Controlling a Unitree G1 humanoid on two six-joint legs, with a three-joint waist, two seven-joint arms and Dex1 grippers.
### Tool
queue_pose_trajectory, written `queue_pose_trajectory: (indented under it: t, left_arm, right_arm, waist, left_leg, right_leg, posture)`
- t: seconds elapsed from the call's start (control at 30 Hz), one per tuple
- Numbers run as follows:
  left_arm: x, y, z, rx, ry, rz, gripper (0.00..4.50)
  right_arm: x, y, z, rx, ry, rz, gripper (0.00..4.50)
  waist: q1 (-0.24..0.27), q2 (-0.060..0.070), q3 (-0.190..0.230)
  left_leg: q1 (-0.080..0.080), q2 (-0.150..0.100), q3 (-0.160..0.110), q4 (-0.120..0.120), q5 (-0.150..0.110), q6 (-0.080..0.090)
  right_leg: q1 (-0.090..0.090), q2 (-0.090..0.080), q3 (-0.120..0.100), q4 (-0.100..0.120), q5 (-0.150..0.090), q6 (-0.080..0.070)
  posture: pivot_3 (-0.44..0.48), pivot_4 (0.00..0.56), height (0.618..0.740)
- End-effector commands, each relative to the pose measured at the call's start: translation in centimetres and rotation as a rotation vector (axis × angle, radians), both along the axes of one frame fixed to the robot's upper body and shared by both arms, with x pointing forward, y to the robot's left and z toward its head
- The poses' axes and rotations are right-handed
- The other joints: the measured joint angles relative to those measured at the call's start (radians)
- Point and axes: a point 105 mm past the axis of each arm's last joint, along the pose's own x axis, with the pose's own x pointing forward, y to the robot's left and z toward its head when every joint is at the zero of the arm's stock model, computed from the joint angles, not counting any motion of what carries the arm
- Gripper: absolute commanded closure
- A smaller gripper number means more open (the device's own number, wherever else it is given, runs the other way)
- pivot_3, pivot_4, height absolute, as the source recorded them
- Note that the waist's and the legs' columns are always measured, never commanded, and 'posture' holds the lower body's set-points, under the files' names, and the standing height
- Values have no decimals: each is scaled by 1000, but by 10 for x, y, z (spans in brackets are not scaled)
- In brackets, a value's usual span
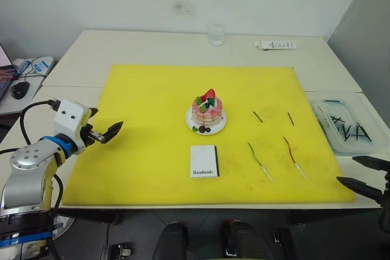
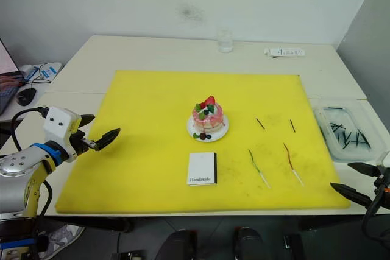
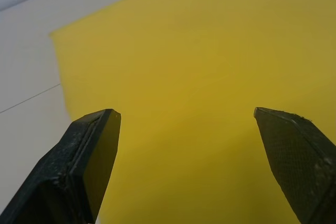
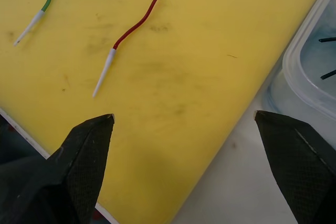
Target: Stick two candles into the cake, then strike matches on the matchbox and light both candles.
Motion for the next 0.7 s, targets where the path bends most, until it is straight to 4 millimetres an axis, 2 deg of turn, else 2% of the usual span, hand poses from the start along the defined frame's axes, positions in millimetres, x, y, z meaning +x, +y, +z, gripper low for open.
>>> queue_pose_trajectory:
  t: [0.03, 0.1, 0.27, 0.37, 0.47, 0.57, 0.7]
  left_arm:
    - [1, -6, 14, -25, -31, -48, 0]
    - [-1, -14, 16, -56, -24, -88, 0]
    - [-19, -53, 16, -70, 14, -307, 0]
    - [-37, -95, 17, -37, 48, -526, 0]
    - [-51, -132, 23, -44, 70, -712, 0]
    - [-64, -162, 25, -5, 94, -886, 0]
    - [-74, -189, 31, 21, 74, -1036, 0]
  right_arm:
    - [2, 1, 8, -23, -33, 12, 42]
    - [2, 4, 7, -18, -32, 14, 42]
    - [-2, 22, 9, 43, -21, 39, 42]
    - [-3, 44, 7, 50, -12, 76, 42]
    - [6, 62, 9, 88, -29, 46, 42]
    - [12, 75, 8, 66, -32, 38, 42]
    - [17, 85, 4, 29, -11, 19, 42]
  waist:
    - [0, 0, 0]
    - [0, 0, 0]
    - [-1, 0, 0]
    - [0, 0, 0]
    - [0, 0, 0]
    - [0, 0, 0]
    - [0, 1, 0]
  left_leg:
    - [0, 0, 0, 0, 0, 0]
    - [0, 0, 0, 0, 0, 0]
    - [0, 0, 0, 0, 0, 0]
    - [0, 0, 0, 1, 0, 0]
    - [1, 0, 0, 2, 0, 0]
    - [1, 0, -1, 7, 0, 0]
    - [1, 0, -2, 12, 0, 0]
  right_leg:
    - [0, 0, 0, 0, 0, 0]
    - [0, 0, 0, 0, 0, 0]
    - [0, 0, 1, 0, 0, 0]
    - [0, 0, 0, 0, 0, 0]
    - [1, 0, 0, 1, 0, 0]
    - [1, 0, 1, 6, 0, 0]
    - [3, 0, 0, 9, -3, -4]
  posture:
    - [0, 150, 740]
    - [0, 150, 740]
    - [0, 150, 740]
    - [0, 150, 740]
    - [0, 150, 740]
    - [0, 150, 740]
    - [0, 150, 740]
